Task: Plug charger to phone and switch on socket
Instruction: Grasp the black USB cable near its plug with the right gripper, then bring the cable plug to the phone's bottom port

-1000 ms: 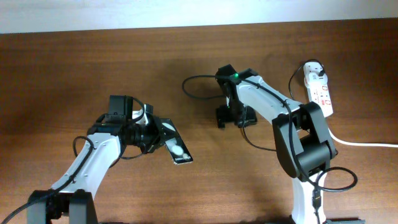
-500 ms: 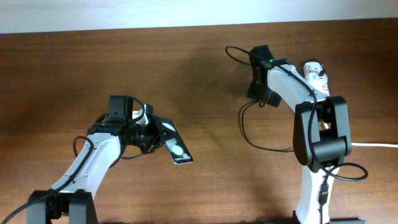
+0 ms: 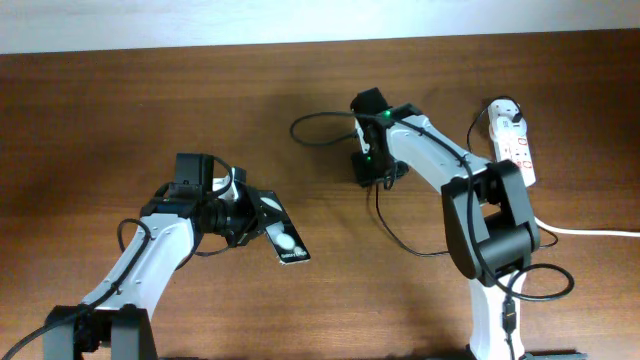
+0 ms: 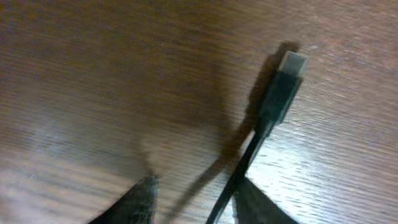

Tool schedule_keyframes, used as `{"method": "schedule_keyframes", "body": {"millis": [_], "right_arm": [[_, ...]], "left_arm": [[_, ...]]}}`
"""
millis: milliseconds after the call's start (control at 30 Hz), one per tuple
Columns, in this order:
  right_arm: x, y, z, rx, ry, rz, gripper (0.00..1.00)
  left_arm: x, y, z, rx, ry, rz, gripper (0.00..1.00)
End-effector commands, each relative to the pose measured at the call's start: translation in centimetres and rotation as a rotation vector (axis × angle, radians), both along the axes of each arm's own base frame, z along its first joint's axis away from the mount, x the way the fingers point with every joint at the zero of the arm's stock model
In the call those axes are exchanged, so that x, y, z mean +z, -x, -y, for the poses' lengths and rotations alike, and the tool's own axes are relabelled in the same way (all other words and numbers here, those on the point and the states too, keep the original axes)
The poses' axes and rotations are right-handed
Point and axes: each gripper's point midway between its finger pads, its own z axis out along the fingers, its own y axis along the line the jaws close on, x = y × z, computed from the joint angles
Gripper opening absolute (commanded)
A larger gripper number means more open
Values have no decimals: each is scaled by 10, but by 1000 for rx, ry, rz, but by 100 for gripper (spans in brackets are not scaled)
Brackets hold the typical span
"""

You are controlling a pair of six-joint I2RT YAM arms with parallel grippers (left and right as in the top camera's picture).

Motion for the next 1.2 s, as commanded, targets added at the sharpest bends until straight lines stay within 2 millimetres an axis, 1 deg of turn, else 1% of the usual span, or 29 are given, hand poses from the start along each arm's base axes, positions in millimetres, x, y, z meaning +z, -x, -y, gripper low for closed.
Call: {"method": "schedule_keyframes", "body": {"millis": [0,67,100,133,167,200,267,300,333,367,433,467,533,567,600,633,667,700,767,800,833,867,900,967,1000,1067,1100,1133,1167], "right_arm": [[-19,-6,21,-34,87,16,55],[-18,-16,17,-117,61,58,55],[-18,-19,16,-163,50,70,53],[-18,-18,16,-184,49,66,49],[-19,-16,17,-187,52,58,46],[-24,-10,19,-186,60,42,44],[-37,7,25,-188,81,-5,34],[-41,14,28,-187,89,-21,34],[-43,17,29,-187,94,-30,29],[-43,17,29,-187,93,-29,25],[-44,19,30,-187,97,-38,23],[-44,21,30,-186,101,-44,20],[-44,22,31,-186,103,-50,4],[-42,21,30,-186,100,-48,4],[-38,21,24,-184,71,-62,4],[-26,21,17,-182,30,-71,4],[-5,16,9,-179,-20,-45,4],[19,14,2,-174,-75,-10,4],[82,19,-12,-152,-197,62,4],[119,27,-14,-141,-251,106,4],[145,37,-14,-133,-283,132,4],[168,52,-11,-128,-305,145,4],[184,69,-7,-125,-314,139,4],[205,101,0,-123,-323,108,4],[213,112,3,-120,-327,106,4],[229,136,2,-93,-351,116,4],[234,153,-4,-57,-376,125,4],[234,164,-9,-32,-393,118,4],[229,180,-17,6,-402,114,4]], "left_arm": [[7,-3,3,-20,12,31,0],[7,-3,3,-20,12,31,0],[7,-3,3,-20,12,31,0],[7,-3,3,-20,13,30,0],[7,-3,3,-20,13,31,0],[7,-3,3,-20,13,30,0],[7,-3,3,-20,13,31,0],[7,-3,3,-20,13,31,0],[7,-3,3,-20,13,31,0],[7,-3,3,-20,13,31,0],[7,-3,3,-21,13,30,0],[7,-3,3,-21,13,30,0],[7,-3,3,-21,13,30,0],[7,-3,3,-22,17,30,0],[7,-3,3,-22,17,30,0],[7,-3,3,-22,17,30,0],[8,-3,4,-24,24,30,0],[8,-3,4,-24,25,29,0],[10,-4,5,-27,31,42,0],[21,-12,13,-65,85,118,0],[39,-19,22,-112,161,210,0],[58,-28,30,-154,232,311,0],[74,-35,35,-190,280,405,0],[87,-46,37,-163,310,440,0],[98,-53,38,-151,329,483,0],[115,-65,39,-106,370,502,0],[129,-71,39,-94,396,548,0],[141,-74,42,-92,421,585,0],[156,-75,50,-103,454,626,0]]}}
